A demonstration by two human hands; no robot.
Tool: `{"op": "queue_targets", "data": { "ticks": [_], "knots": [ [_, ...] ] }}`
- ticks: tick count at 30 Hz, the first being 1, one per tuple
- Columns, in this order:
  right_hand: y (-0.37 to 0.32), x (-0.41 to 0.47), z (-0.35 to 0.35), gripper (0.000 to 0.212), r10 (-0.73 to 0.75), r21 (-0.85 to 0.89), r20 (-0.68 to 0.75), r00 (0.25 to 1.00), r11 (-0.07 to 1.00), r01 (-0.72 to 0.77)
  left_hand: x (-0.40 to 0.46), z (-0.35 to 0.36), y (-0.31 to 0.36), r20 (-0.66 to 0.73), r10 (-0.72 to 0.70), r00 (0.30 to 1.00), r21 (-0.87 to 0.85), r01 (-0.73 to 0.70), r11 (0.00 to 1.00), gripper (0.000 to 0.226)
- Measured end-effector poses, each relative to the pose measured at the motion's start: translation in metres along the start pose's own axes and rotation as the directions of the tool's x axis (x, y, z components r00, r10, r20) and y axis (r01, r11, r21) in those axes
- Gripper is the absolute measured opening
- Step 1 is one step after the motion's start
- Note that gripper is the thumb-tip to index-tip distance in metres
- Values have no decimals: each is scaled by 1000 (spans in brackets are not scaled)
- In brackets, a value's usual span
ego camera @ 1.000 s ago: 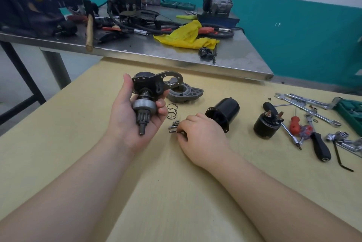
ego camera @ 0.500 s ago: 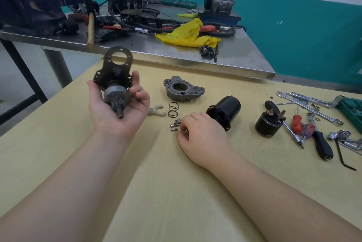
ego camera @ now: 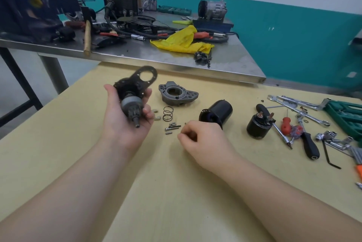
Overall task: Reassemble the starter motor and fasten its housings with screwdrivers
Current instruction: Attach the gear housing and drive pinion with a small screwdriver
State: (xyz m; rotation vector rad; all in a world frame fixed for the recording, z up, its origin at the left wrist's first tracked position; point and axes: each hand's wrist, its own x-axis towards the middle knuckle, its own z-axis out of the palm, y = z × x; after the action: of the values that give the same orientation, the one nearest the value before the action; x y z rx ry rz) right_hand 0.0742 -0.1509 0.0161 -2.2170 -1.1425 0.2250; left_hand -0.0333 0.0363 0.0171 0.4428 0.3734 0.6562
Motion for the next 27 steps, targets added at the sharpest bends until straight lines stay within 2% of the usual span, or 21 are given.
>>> {"op": "queue_targets", "data": {
  "ticks": [3,8,12,15,17,19,22,24,27],
  "knots": [
    [8,-22,-11,12,101,309,-15,995,947,-91,-9,9,-20,52,-52,997,123,46,991,87],
    [25,-51,-21,15,181,610,37,983,775,-166,-36,24,-47,148,-169,974,299,119,947,83],
    [36,-50,-19,16,280,799,7,960,575,-174,-57,35,-67,69,-239,969,430,188,883,97],
    [37,-49,-21,31,202,842,-81,976,538,-42,-69,39,-75,52,-322,945,486,258,835,95],
    [37,-51,-24,30,172,840,-146,974,542,30,-72,40,-79,92,-352,932,511,259,819,90],
    [38,-52,-27,25,203,853,-172,964,521,42,-71,38,-84,133,-371,919,521,254,815,85],
    [37,-54,-33,23,228,878,-138,964,479,12,-67,34,-87,187,-381,905,543,228,808,80],
    [34,-55,-38,17,201,900,-79,976,435,-17,-62,29,-86,195,-372,908,537,219,815,87],
    [33,-55,-37,14,188,911,8,982,403,-84,-53,27,-89,78,-335,939,535,244,809,109]
  ]
}}
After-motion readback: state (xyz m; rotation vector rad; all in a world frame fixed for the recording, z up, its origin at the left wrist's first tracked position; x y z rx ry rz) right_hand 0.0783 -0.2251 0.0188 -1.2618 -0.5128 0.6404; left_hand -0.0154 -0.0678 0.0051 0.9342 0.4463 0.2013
